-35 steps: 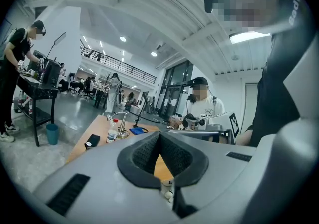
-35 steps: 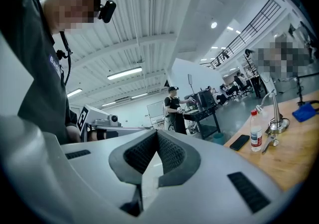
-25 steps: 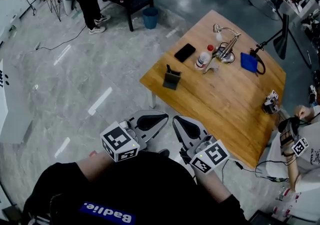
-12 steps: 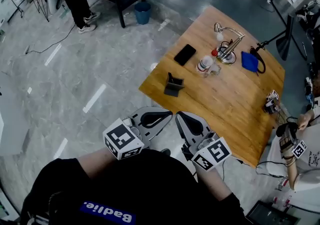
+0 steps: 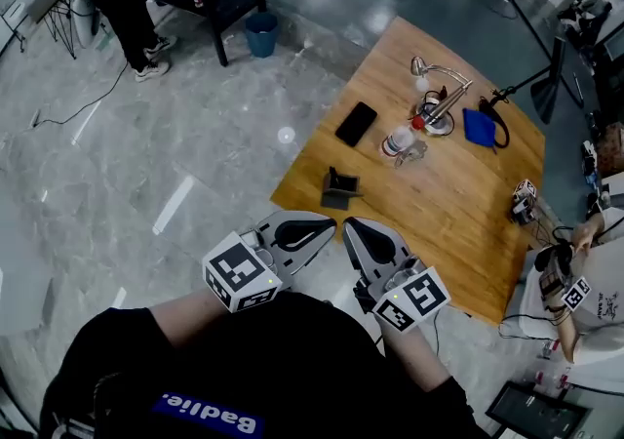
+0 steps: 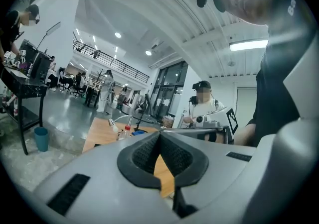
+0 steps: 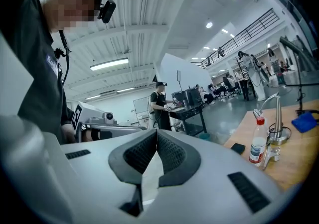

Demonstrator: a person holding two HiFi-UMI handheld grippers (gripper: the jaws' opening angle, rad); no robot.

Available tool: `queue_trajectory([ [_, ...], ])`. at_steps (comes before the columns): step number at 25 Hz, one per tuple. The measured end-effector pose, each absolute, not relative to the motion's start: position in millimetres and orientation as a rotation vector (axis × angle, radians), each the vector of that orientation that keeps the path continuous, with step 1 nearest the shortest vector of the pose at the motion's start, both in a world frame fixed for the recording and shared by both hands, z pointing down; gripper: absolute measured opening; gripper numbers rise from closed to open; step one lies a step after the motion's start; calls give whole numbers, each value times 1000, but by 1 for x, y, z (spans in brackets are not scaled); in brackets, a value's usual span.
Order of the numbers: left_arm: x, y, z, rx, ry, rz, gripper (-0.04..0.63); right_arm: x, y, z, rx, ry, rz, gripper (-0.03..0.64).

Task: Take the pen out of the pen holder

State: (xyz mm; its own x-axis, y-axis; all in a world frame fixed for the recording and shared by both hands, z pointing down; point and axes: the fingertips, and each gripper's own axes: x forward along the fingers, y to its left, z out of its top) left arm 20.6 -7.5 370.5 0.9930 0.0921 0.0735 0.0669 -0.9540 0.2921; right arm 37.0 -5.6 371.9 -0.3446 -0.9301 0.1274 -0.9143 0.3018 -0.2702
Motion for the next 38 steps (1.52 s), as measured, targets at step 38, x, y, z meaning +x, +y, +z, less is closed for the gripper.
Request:
queue_trajectory([
  [38, 74, -55, 398, 2816, -193, 209, -2, 118, -85, 448, -1532, 2812, -685, 25],
])
